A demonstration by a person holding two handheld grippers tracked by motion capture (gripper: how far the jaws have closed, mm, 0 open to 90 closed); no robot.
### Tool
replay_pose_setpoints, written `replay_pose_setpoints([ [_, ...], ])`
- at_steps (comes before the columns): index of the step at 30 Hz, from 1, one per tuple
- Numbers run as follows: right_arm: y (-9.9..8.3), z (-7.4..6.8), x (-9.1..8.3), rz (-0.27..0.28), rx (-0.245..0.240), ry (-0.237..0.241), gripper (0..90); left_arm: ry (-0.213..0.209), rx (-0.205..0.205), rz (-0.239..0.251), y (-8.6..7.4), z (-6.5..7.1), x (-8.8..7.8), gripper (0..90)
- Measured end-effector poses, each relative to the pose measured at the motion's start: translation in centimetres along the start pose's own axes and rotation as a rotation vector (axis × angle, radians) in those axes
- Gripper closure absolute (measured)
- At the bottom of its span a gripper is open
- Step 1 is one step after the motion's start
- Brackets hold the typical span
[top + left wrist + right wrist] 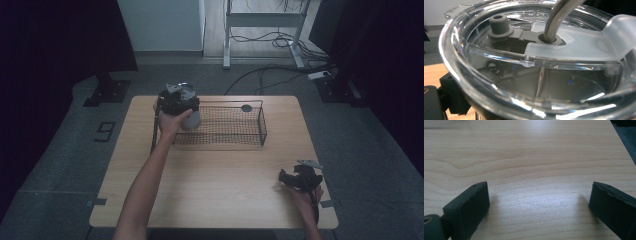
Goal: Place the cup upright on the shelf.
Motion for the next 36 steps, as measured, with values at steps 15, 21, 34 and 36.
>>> replay_pose_setpoints([
  [15,0.0,0.0,0.0,0.000,0.000,0.000,2.9,0.018,0.004,-0.043,-2.2,0.2,1.6,4.0],
  [21,0.0,0.0,0.0,0.000,0.000,0.000,2.8,0.012,0.008,-0.059,-3.0,0.5,2.3,4.0],
  [34,0.0,0.0,0.0,0.000,0.000,0.000,2.8,0.033,0.002,-0.086,-4.2,0.4,3.3,4.0],
  [36,0.0,0.0,0.0,0.000,0.000,0.000,2.8,0.035,0.006,-0.087,-4.3,0.4,3.4,4.0],
])
Point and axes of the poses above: each handheld gripper's, and its own axes: x roughly forward along the jaws, y roughly out of its top, z roughly to its right, the point moved 7 cm from there along x, roughly forward along the jaws, and after that the axes turned 3 degrees about y, right-handed, at the moved point
